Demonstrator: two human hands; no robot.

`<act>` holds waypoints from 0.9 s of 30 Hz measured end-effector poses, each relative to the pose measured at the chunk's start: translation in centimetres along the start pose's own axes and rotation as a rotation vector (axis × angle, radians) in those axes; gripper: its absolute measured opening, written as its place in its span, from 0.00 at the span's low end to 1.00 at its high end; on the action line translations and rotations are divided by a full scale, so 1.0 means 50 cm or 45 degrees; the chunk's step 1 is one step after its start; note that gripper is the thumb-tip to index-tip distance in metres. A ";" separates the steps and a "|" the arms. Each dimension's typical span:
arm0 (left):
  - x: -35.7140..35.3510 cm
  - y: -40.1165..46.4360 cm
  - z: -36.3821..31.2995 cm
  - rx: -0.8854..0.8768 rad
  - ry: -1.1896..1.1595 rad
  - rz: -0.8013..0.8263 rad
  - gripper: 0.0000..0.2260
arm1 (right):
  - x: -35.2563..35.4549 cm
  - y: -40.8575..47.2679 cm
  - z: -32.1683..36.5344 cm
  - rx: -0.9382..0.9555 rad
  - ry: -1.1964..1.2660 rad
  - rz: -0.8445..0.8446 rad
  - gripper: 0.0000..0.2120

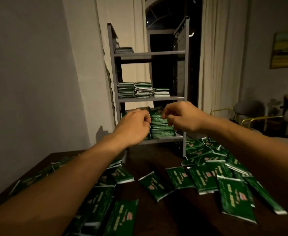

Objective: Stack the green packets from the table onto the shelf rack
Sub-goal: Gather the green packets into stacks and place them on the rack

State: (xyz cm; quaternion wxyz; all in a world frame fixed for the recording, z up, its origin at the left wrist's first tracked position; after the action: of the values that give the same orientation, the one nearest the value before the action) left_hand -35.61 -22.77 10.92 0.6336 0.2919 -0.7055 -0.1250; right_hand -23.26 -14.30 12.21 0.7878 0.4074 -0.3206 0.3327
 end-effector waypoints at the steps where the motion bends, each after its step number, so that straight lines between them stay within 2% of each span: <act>1: -0.006 -0.009 -0.005 -0.009 -0.005 0.000 0.09 | -0.003 -0.011 0.001 -0.005 -0.004 0.007 0.07; 5: -0.066 -0.065 -0.031 -0.043 -0.056 0.082 0.08 | -0.039 -0.082 -0.027 -0.087 -0.044 0.134 0.07; 11: -0.172 -0.114 -0.057 -0.056 -0.133 0.192 0.06 | -0.069 -0.165 -0.147 -0.250 -0.207 0.333 0.06; 15: -0.243 -0.136 -0.093 -0.076 -0.167 0.271 0.05 | -0.081 -0.221 -0.240 -0.344 -0.342 0.465 0.13; 17: -0.288 -0.147 -0.117 -0.099 -0.194 0.325 0.04 | -0.083 -0.256 -0.298 -0.477 -0.427 0.525 0.17; 18: -0.307 -0.150 -0.129 -0.113 -0.205 0.345 0.04 | -0.077 -0.272 -0.330 -0.573 -0.468 0.528 0.19; 20: -0.345 -0.154 -0.153 -0.128 -0.213 0.388 0.06 | -0.066 -0.305 -0.379 -0.750 -0.543 0.520 0.16; 21: -0.359 -0.157 -0.157 -0.129 -0.202 0.409 0.08 | -0.070 -0.316 -0.393 -0.818 -0.533 0.516 0.14; 23: -0.392 -0.159 -0.172 -0.160 -0.185 0.447 0.12 | -0.080 -0.336 -0.427 -0.939 -0.410 0.458 0.17; 27: -0.440 -0.164 -0.166 -0.146 -0.177 0.517 0.16 | -0.108 -0.333 -0.463 -0.921 -0.358 0.250 0.23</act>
State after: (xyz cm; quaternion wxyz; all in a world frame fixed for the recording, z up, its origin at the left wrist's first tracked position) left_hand -24.92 -15.16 -10.24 0.6112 0.0982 -0.7834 -0.0545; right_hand -7.86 -3.36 -9.84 0.7933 0.1129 -0.5590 0.2130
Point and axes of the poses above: each hand's wrist, its own y-axis towards the middle knuckle, its own x-axis out of the back of the hand, z = x × y, the point moved 7 cm from there along y, towards the middle knuckle, and after that the axes turned 7 degrees about y, right-handed, at the moved point
